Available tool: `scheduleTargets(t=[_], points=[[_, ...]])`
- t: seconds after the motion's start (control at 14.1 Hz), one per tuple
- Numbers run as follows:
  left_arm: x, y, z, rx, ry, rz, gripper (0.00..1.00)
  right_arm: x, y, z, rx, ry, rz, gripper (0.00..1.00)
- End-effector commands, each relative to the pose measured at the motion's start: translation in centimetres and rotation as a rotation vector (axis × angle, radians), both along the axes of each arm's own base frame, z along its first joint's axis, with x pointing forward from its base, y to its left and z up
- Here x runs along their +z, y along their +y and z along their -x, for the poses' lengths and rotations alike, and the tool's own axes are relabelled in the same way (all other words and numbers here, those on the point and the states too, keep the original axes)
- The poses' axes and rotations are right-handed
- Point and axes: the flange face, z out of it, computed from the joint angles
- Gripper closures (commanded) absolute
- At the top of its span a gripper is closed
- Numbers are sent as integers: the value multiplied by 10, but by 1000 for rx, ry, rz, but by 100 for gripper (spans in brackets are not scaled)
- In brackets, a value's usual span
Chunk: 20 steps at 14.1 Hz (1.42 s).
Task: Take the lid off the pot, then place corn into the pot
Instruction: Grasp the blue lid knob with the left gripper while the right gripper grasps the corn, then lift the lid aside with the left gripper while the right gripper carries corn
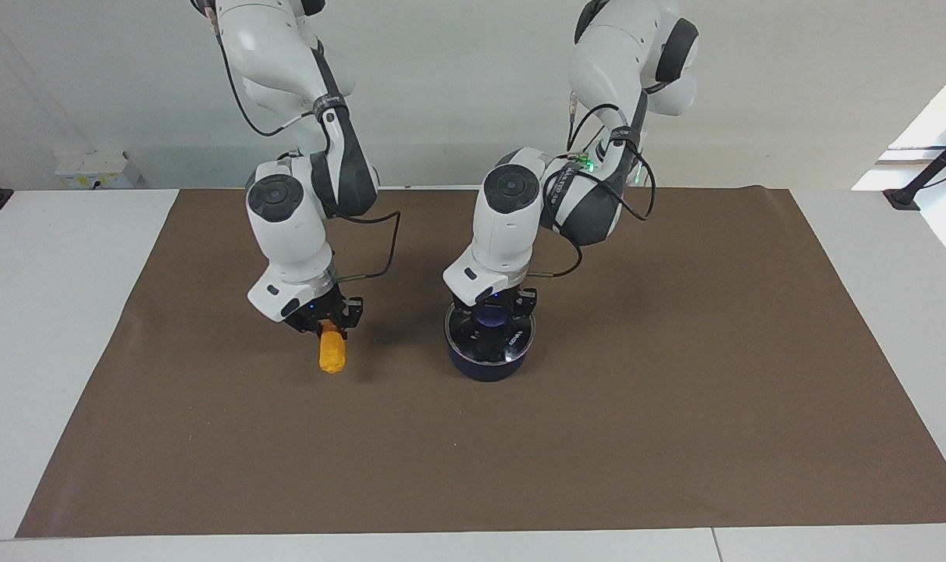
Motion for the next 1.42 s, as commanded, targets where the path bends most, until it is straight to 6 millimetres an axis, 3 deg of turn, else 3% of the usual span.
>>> scheduleTargets(t=[0.0, 0.21, 0.35, 0.5, 0.71, 0.78, 0.85, 0.99, 1.06, 1.21, 1.35], points=[[17, 10, 1, 22, 0, -12, 86, -3, -1, -6, -24, 14, -3, 100], [47, 26, 2, 46, 10, 11, 95, -4, 1, -6, -22, 13, -3, 100], [63, 46, -5, 77, 15, 15, 99, -4, 13, -5, -20, 7, -2, 100], [82, 79, -21, 124, -6, 29, 100, 13, 27, -12, -52, 14, -2, 100], [95, 155, -52, 206, 2, 23, 100, 68, 103, -24, -102, 44, -2, 100], [92, 178, -58, 212, 22, 10, 100, 72, 120, -24, -143, 39, -3, 100], [92, 210, -68, 223, 32, 4, 100, 69, 149, -16, -156, 40, 0, 100], [86, 278, -84, 276, 60, -4, 100, 54, 227, -6, -203, 20, -13, 100], [79, 309, -88, 293, 73, -6, 100, 44, 252, -1, -229, 13, -16, 100], [64, 372, -83, 251, 91, -3, 100, 33, 275, 3, -222, -20, -40, 100], [44, 426, -73, 209, 64, 6, 100, 15, 276, 5, -217, -41, -59, 100]])
